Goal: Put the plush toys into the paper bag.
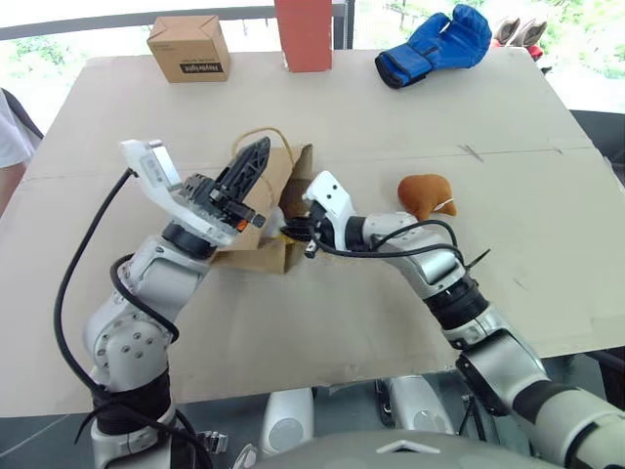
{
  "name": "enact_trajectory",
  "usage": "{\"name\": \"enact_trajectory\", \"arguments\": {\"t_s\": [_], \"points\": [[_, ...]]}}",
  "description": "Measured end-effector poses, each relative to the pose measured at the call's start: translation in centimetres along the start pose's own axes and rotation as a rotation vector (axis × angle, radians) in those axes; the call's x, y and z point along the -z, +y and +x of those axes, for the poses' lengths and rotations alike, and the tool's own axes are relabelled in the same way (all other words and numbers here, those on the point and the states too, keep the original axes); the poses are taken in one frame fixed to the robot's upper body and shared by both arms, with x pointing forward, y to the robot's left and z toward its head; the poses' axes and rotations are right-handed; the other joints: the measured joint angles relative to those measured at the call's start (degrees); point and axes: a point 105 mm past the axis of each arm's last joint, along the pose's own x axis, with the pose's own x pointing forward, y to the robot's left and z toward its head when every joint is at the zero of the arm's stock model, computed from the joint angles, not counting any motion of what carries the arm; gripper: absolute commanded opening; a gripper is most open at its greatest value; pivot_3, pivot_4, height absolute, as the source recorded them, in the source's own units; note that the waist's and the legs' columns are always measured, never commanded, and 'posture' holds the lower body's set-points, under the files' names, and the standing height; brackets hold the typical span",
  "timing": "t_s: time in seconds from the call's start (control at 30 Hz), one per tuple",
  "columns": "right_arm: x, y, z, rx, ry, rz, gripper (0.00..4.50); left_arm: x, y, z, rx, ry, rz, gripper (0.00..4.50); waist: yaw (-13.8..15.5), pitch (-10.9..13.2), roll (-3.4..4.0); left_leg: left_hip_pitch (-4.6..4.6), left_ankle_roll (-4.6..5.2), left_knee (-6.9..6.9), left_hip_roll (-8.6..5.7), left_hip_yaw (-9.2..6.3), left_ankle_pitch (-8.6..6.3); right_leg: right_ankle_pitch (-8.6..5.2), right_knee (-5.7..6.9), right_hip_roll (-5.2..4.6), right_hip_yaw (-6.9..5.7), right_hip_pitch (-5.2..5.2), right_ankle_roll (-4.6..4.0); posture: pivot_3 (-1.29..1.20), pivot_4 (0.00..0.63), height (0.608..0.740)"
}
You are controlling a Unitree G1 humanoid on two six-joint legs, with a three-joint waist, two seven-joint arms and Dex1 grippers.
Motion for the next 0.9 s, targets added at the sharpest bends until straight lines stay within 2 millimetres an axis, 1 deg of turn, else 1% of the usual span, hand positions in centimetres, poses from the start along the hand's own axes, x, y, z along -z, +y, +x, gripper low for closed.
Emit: {"name": "enact_trajectory", "arguments": {"t_s": [0.1,0.13,0.17,0.2,0.23,0.27,0.33,0.37,0.4,0.5,0.57,0.6,0.63,0.7,0.77,0.8,0.87,0.9], "points": [[-0.1,0.2,0.0,-0.031,-0.017,-0.011,0.02,0.2,0.2,-0.2,-0.016,0.002,-0.018,0.00,0.1,0.0,0.00,0.00,0.00,0.00,0.00,0.00,0.00,0.00,0.00,0.00,0.00,0.00,0.00,0.00,0.150,0.740],[0.1,0.1,-0.5,-0.034,-0.018,-0.013,0.54,0.3,0.2,-0.2,-0.018,0.004,-0.021,0.00,0.1,0.0,-0.01,0.01,0.00,0.01,0.00,0.00,0.00,0.00,0.00,-0.01,-0.01,0.02,0.00,0.00,0.150,0.740],[0.2,-0.1,-1.0,-0.024,-0.027,-0.003,0.85,0.3,0.2,-0.3,-0.020,0.004,-0.021,0.00,0.2,0.0,-0.01,0.00,0.00,0.01,0.00,0.00,0.00,0.00,0.00,-0.01,-0.01,0.02,0.00,0.00,0.150,0.740],[0.5,-0.7,-1.9,-0.005,-0.031,0.011,1.46,0.4,0.2,-0.4,-0.023,0.005,-0.021,0.00,0.4,0.0,-0.01,-0.01,0.00,0.01,-0.02,0.00,0.00,0.00,0.00,-0.03,-0.01,0.03,0.00,0.00,0.150,0.740],[0.8,-1.0,-2.5,0.004,-0.024,0.015,1.82,0.4,0.2,-0.5,-0.026,0.004,-0.021,0.00,0.4,0.0,-0.01,-0.01,0.00,0.02,-0.03,0.01,0.00,0.00,-0.01,-0.04,-0.01,0.03,0.00,0.00,0.150,0.740],[1.0,-1.4,-3.9,0.020,-0.019,0.008,2.44,0.4,0.2,-0.5,-0.027,0.002,-0.020,0.00,0.6,0.0,-0.01,-0.02,0.00,0.03,-0.04,0.01,0.00,0.00,-0.02,-0.05,-0.01,0.03,0.00,0.00,0.150,0.740],[1.1,-1.9,-6.1,0.046,0.001,-0.007,3.23,0.2,0.3,-0.6,-0.034,-0.005,-0.015,0.00,0.6,0.0,0.00,-0.01,0.00,0.03,-0.04,0.03,0.00,0.00,-0.03,-0.06,0.00,0.03,0.00,0.00,0.150,0.740],[0.9,-2.3,-7.4,0.067,0.007,-0.015,3.81,0.2,0.4,-0.6,-0.035,-0.007,-0.013,0.00,0.6,0.0,-0.01,0.00,0.00,0.03,-0.04,0.03,0.00,0.00,-0.02,-0.06,0.00,0.03,0.00,0.00,0.150,0.740],[0.6,-2.5,-8.9,0.094,0.007,-0.019,3.81,0.2,0.4,-0.6,-0.035,-0.008,-0.011,0.00,0.6,0.0,0.00,0.01,0.00,0.03,-0.03,0.03,0.00,0.00,-0.01,-0.04,0.00,0.03,0.00,0.00,0.150,0.740],[-0.8,-3.5,-11.9,0.188,-0.008,-0.038,3.81,0.1,0.4,-0.6,-0.038,-0.019,-0.007,0.00,0.3,0.0,0.00,0.03,0.00,0.01,-0.02,0.02,0.00,-0.01,-0.01,-0.03,0.01,0.03,-0.01,0.00,0.150,0.740],[-1.4,-5.2,-14.2,0.318,-0.006,-0.045,3.81,0.0,0.4,-0.5,-0.036,-0.028,-0.005,0.00,0.3,0.0,-0.02,0.03,0.00,0.02,-0.03,0.03,0.00,-0.01,-0.01,-0.03,0.02,0.04,0.00,0.00,0.150,0.740],[-1.4,-6.5,-15.5,0.418,0.015,-0.053,3.81,-0.1,0.3,-0.5,-0.034,-0.031,-0.003,0.00,0.2,0.0,-0.01,0.03,0.00,0.02,-0.03,0.04,0.00,-0.01,-0.01,-0.03,0.03,0.03,0.00,0.00,0.150,0.740],[-1.2,-7.4,-16.3,0.482,0.033,-0.056,3.81,-0.1,0.4,-0.5,-0.035,-0.033,0.000,0.00,0.2,0.0,-0.02,0.03,0.00,0.03,-0.03,0.05,0.00,-0.01,-0.02,-0.03,0.04,0.03,0.00,0.00,0.150,0.740],[-0.4,-8.8,-17.3,0.578,0.090,-0.062,3.81,-0.2,0.4,-0.5,-0.036,-0.035,0.002,0.00,0.2,0.0,-0.02,0.04,0.00,0.03,-0.03,0.08,0.00,-0.01,-0.01,-0.03,0.08,0.03,0.00,0.00,0.150,0.740],[1.2,-10.8,-18.5,0.694,0.189,-0.047,3.81,-0.2,0.3,-0.4,-0.033,-0.038,0.005,0.00,0.1,0.0,-0.02,0.04,0.00,0.04,-0.04,0.10,0.00,0.00,-0.02,-0.03,0.10,0.03,0.00,0.00,0.150,0.740],[2.5,-11.5,-18.9,0.739,0.249,-0.031,3.81,-0.2,0.4,-0.3,-0.033,-0.039,0.006,0.00,0.1,0.0,-0.03,0.04,0.00,0.05,-0.04,0.11,0.00,0.00,-0.02,-0.03,0.12,0.03,0.00,0.00,0.150,0.740],[3.8,-11.9,-18.9,0.753,0.305,-0.009,3.81,-0.1,0.5,-0.3,-0.032,-0.040,0.004,0.00,0.1,0.0,-0.03,0.03,0.01,0.04,-0.04,0.12,0.00,0.00,-0.04,-0.03,0.13,0.03,0.00,0.00,0.150,0.740],[3.9,-12.0,-18.6,0.749,0.312,-0.012,3.31,-0.1,0.5,-0.3,-0.032,-0.039,0.002,0.00,0.1,0.0,-0.03,0.04,0.01,0.04,-0.04,0.12,0.00,0.00,-0.03,-0.03,0.14,0.03,0.00,0.00,0.150,0.740]]}}
